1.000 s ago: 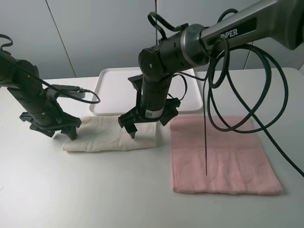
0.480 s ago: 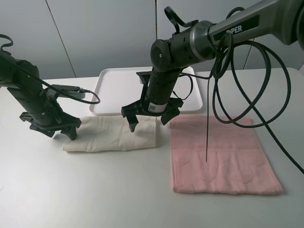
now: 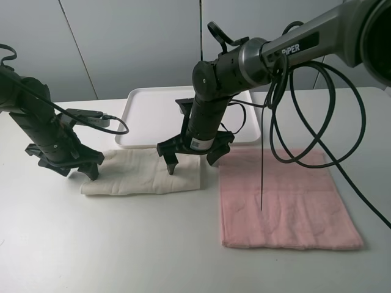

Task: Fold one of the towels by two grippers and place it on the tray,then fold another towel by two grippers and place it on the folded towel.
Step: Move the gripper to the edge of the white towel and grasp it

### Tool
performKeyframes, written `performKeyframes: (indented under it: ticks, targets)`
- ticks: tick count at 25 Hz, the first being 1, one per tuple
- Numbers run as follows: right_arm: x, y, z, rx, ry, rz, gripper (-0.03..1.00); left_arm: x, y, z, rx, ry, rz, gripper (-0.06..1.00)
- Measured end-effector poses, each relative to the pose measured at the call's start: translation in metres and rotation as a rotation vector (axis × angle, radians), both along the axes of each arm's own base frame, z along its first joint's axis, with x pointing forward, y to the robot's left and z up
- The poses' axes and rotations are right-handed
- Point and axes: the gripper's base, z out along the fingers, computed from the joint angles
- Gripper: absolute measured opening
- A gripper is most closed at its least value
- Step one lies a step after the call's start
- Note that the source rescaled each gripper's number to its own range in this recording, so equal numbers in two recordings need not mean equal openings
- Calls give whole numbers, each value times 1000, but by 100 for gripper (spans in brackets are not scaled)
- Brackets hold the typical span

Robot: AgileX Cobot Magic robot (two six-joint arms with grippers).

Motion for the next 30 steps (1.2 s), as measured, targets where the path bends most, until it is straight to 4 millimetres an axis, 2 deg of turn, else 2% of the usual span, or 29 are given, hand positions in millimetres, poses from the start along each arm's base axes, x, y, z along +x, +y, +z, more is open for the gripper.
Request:
performKeyframes:
  ticks: [2, 4, 7, 9, 15, 20, 30]
  targets:
    - [0, 0, 0, 1, -1, 0, 98, 0, 0, 0, 0, 0, -2, 87]
    - [0, 0, -1, 1, -3, -1, 86, 0, 0, 0, 0, 0, -2, 87]
    - [0, 0, -2, 0, -1, -1, 62, 0, 0, 0, 0, 0, -2, 87]
    - [0, 0, -3, -2, 1, -1, 52, 0, 0, 0, 0, 0, -2, 87]
    - [1, 1, -4, 5, -8, -4, 40, 0, 0, 0, 0, -2, -2, 87]
    - [1, 3, -6, 25, -7, -5, 4, 0, 0, 0, -1, -4, -2, 87]
    - [1, 5, -5, 53, -7, 34, 4, 0, 0, 0, 0, -4, -4, 87]
